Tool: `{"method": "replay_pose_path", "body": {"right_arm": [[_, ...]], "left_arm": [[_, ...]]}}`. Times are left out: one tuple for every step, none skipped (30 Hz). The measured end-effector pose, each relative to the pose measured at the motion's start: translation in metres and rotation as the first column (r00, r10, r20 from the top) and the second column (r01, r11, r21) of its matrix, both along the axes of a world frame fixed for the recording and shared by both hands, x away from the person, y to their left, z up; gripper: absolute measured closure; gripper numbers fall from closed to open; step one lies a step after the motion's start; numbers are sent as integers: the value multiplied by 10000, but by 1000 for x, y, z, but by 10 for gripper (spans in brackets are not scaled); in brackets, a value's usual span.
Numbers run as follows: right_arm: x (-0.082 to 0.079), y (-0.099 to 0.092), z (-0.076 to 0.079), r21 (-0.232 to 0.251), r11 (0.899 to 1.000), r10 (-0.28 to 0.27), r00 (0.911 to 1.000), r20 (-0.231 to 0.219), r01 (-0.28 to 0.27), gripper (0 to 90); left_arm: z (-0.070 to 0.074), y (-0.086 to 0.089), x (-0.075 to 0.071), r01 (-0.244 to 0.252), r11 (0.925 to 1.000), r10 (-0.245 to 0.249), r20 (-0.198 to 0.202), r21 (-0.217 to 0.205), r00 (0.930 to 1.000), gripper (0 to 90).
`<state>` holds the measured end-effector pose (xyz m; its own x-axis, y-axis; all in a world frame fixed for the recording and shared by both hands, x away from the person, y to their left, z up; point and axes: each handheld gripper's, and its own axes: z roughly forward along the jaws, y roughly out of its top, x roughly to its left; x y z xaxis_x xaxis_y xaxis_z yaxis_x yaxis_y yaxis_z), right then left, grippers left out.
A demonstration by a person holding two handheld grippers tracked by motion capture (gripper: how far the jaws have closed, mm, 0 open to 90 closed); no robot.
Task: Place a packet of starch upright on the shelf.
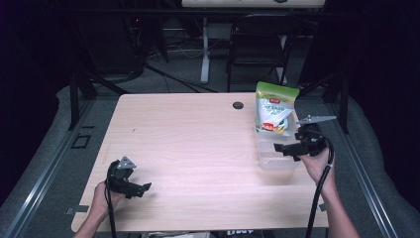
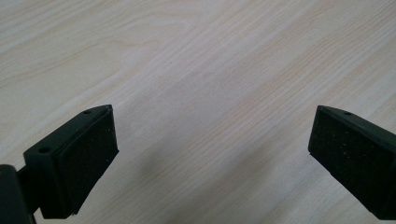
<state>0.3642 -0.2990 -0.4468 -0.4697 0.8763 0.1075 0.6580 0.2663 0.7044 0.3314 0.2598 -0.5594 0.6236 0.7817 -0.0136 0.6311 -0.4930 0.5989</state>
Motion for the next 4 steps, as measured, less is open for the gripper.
{"method": "replay_pose_path", "body": {"right_arm": [[-2, 2, -3, -160, 9998, 127, 9998, -118, -129, 18], [-5, 3, -5, -254, 9996, 142, 9998, -170, -146, 16], [-8, 4, -7, -253, 9996, 153, 9998, -103, -156, 17], [-10, 5, -9, -304, 9993, 220, 9996, -153, -224, 15]], "left_arm": [[-1, -1, 0, -37, 10000, 37, 40, -37, 10000, 11], [0, -1, 1, -6, 10000, 6, 40, -3, 10000, 11], [0, -2, 1, 38, 10000, -38, 41, 5, 10000, 11], [0, -2, 1, 44, 10000, -44, 51, -2, 10000, 11]]}}
